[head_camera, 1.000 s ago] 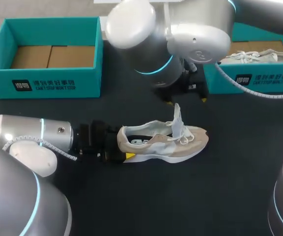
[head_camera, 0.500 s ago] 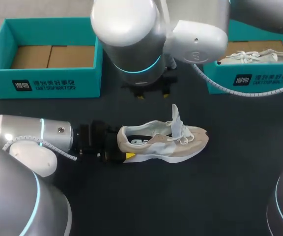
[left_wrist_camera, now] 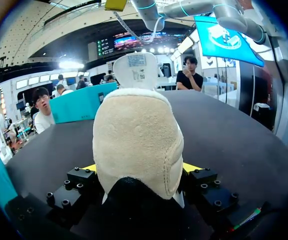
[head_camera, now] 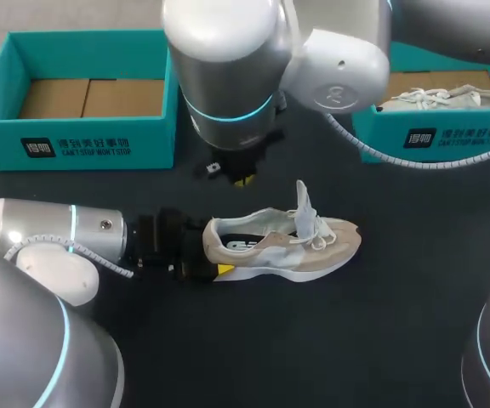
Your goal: Take the shoe out of the shoebox, open the shoe tongue, remove and reinsert the insole, then place the shoe into the shoebox
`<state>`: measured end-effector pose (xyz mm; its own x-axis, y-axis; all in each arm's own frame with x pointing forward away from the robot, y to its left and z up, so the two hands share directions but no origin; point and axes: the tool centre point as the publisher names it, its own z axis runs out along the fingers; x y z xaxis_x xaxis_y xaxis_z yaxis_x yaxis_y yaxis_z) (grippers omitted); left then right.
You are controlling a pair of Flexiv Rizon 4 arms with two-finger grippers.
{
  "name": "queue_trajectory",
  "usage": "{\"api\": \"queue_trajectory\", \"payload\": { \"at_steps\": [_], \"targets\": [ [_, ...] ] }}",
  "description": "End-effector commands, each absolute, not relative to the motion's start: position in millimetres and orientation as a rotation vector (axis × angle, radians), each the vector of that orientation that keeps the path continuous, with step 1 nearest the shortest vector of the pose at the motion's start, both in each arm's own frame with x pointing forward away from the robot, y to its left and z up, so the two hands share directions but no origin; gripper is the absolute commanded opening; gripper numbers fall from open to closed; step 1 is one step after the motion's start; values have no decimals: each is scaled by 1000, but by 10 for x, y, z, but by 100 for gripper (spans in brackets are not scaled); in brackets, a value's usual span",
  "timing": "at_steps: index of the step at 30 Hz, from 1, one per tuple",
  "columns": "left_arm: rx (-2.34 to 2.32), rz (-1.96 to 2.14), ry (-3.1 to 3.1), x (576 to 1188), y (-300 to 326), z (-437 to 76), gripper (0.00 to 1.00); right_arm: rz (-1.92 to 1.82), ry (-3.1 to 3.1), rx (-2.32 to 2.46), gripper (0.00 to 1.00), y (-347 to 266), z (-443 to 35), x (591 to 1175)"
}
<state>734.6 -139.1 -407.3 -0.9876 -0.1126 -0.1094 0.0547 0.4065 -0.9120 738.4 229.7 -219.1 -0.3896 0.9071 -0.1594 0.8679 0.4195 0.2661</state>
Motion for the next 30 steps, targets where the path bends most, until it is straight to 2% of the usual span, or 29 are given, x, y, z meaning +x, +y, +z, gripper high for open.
{"api": "queue_trajectory", "payload": {
  "at_steps": [1, 19, 23, 30],
  "targets": [
    [-51, -1627, 2506, 7342, -1392, -4069, 0, 91, 2833, 1156, 0, 2243, -2212, 7444],
    [-51, -1627, 2506, 7342, -1392, -4069, 0, 91, 2833, 1156, 0, 2243, -2212, 7444],
    [-51, -1627, 2506, 7342, -1392, -4069, 0, 206, 2840, 969, 0, 2182, -2368, 7377],
    [-51, -1627, 2506, 7342, -1392, -4069, 0, 163, 2871, 777, 0, 2014, -2578, 7289]
  ]
}}
